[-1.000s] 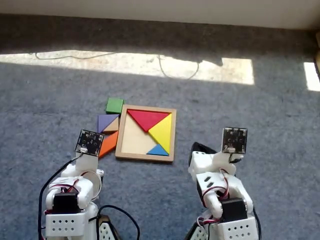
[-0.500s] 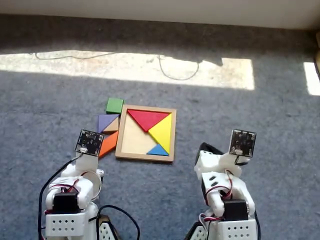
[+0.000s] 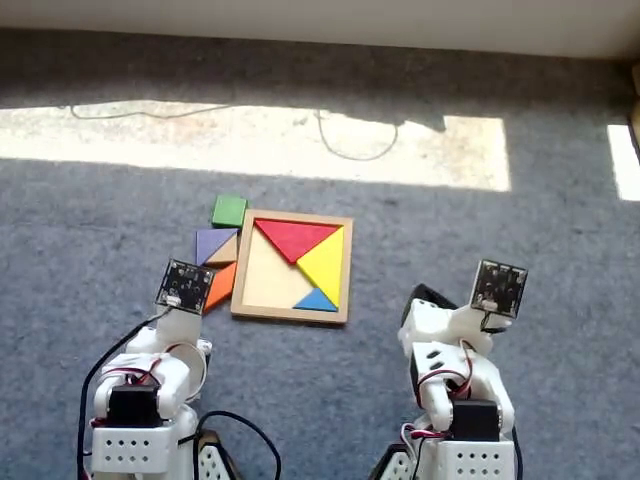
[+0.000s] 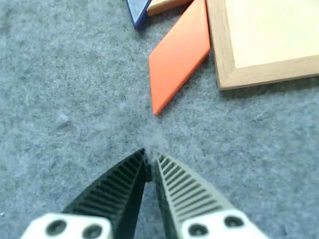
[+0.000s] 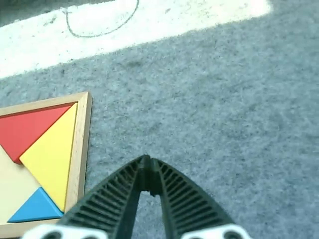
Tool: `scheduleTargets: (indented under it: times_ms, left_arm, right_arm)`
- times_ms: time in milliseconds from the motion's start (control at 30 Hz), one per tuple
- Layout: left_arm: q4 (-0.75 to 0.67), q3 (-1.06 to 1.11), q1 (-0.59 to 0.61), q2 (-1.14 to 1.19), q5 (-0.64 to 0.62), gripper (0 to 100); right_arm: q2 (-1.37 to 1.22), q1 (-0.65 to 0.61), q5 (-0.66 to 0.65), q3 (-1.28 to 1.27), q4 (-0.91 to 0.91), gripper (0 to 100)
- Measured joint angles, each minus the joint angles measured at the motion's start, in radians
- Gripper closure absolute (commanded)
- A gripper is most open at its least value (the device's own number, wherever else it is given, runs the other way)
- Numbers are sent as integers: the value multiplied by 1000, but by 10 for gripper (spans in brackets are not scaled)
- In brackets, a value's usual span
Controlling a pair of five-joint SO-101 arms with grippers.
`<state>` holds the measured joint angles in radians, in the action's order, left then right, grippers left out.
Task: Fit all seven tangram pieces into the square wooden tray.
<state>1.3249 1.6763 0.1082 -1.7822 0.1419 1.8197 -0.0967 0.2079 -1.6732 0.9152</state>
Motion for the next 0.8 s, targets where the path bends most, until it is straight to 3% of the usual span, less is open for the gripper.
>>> scheduleTargets:
  times_ms: [133,267,500,800]
  left_arm:
    - [0,-15,9,0,0,993]
    - [0,-77,92,0,8,994]
    - [-20,-222,158,0,256,994]
    - [66,-511,158,3,293,993]
  right_arm:
    - [0,-3,0,0,0,994]
    - [0,-3,0,0,0,994]
    - [0,-3,0,0,0,994]
    - [0,-3,0,0,0,994]
